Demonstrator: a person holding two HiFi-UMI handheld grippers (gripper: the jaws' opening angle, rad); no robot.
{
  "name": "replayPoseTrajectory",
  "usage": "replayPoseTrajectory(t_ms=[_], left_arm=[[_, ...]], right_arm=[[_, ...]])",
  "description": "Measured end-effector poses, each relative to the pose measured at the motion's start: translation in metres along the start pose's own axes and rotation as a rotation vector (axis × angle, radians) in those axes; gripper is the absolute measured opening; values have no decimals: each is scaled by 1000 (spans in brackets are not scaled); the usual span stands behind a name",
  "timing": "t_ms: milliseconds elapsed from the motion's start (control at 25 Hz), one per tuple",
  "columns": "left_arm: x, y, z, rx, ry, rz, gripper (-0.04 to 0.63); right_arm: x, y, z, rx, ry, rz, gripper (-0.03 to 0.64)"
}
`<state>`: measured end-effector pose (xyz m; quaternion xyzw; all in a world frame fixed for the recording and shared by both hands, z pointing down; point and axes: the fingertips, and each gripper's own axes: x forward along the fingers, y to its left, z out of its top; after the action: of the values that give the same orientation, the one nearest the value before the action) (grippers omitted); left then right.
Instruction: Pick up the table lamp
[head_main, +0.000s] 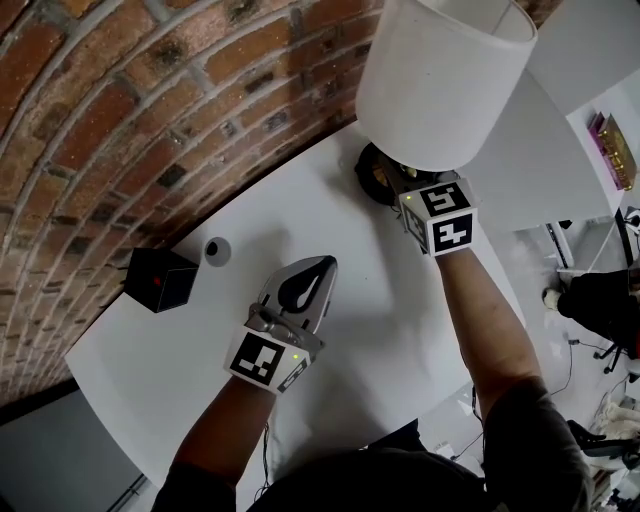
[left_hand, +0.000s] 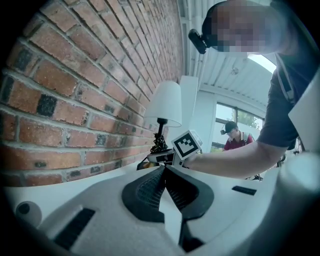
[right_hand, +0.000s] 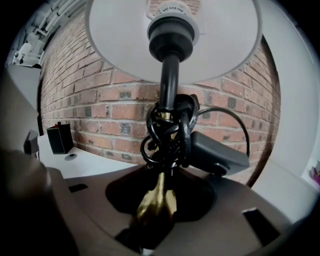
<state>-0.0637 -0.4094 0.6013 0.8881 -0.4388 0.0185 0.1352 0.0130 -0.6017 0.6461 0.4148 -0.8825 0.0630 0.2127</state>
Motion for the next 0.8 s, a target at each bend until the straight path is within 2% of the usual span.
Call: replayPoseTrajectory(t_ms=[440, 800], left_arm=[[-11, -18, 41, 30, -27, 4, 5], [-21, -28, 92, 66, -66, 19, 5]], right_arm=[[-37, -5, 34, -17, -10, -10, 129], [-72, -9, 83, -40, -33, -16, 129]])
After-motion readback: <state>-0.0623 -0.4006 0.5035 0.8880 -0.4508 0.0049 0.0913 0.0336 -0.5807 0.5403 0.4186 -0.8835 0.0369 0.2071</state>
